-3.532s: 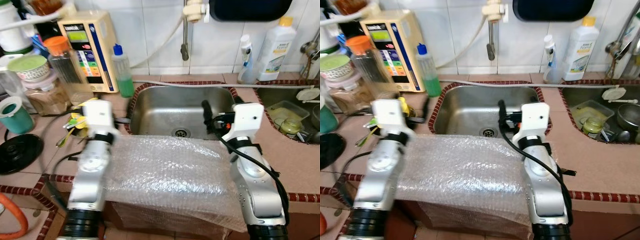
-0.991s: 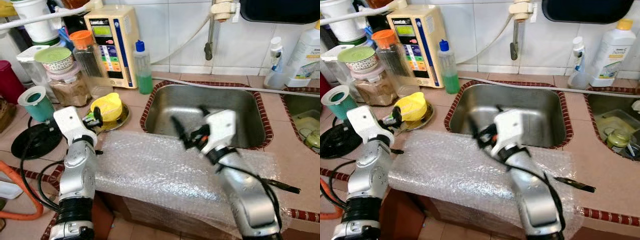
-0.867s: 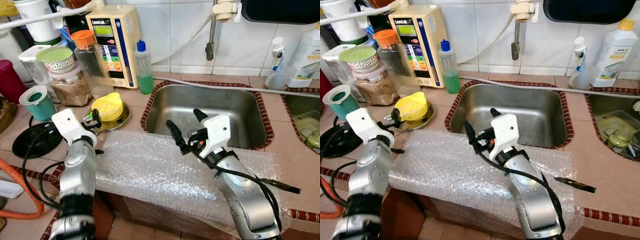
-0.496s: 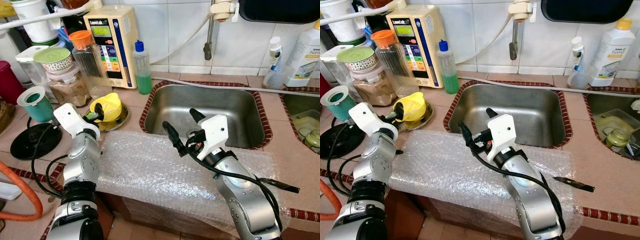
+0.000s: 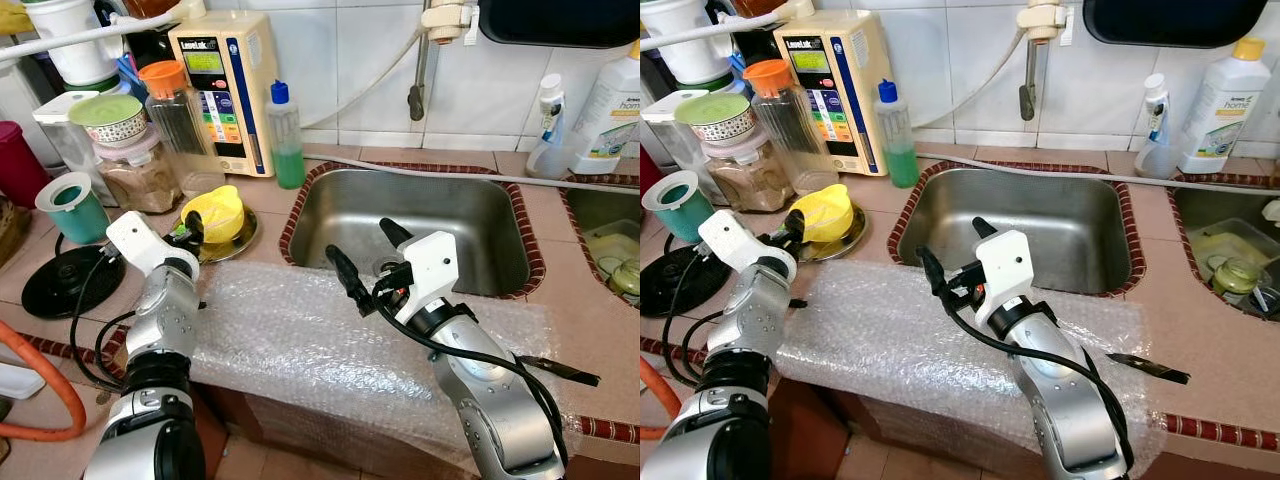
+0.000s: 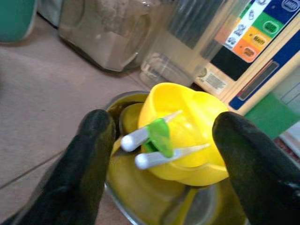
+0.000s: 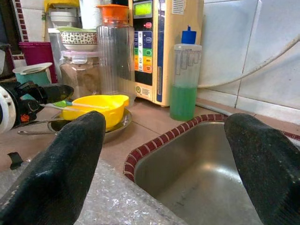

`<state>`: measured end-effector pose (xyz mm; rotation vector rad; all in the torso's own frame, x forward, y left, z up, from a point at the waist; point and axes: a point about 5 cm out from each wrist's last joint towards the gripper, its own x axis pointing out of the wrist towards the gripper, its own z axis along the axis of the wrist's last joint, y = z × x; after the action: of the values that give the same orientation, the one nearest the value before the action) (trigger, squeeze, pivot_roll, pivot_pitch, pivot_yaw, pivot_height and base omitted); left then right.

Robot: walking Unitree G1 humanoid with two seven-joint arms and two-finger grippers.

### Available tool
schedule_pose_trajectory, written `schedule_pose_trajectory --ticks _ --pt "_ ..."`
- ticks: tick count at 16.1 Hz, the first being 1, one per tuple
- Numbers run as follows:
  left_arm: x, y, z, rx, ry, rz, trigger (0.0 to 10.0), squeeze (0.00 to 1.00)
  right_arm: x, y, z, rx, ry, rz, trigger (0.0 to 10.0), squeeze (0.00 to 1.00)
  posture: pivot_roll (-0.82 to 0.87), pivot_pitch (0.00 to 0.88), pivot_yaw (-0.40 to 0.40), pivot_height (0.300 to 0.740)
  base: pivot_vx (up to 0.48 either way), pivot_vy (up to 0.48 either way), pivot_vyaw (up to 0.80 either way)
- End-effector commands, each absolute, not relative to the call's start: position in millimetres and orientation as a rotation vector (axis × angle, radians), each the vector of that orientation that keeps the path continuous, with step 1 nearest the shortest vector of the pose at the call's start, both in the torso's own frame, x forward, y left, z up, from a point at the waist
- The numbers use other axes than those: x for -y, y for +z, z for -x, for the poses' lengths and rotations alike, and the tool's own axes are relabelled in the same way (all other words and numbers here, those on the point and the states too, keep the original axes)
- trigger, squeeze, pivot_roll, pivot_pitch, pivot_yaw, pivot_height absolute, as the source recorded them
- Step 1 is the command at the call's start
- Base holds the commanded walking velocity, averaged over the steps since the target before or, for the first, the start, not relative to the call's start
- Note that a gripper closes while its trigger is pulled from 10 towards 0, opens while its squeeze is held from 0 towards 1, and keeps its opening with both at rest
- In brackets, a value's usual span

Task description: Kitchen organization

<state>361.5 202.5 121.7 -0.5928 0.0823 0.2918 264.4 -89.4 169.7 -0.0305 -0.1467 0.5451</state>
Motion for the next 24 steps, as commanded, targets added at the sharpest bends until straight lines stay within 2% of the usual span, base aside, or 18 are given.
schedule_pose_trajectory --ticks 1,8,16,24 --pt "-210 127 -364 -0.064 0.306 0.59 0.0 0.0 86 174 -263 0.158 0.562 0.027 10.0 0.0 0.04 0.0 0.113 0.74 0.0 0.0 0.0" --pt "-206 124 -368 -0.099 0.271 0.643 0.0 0.0 85 173 -263 0.157 0.558 0.029 10.0 0.0 0.05 0.0 0.116 0.74 0.0 0.0 0.0" --pt "-209 119 -366 -0.134 0.311 0.707 0.0 0.0 85 171 -264 0.154 0.551 0.032 10.0 0.0 0.05 0.0 0.118 0.74 0.0 0.0 0.0" --pt "-216 136 -368 -0.05 0.325 0.641 0.0 0.0 85 171 -266 0.157 0.533 0.032 10.0 0.0 0.05 0.0 0.124 0.74 0.0 0.0 0.0"
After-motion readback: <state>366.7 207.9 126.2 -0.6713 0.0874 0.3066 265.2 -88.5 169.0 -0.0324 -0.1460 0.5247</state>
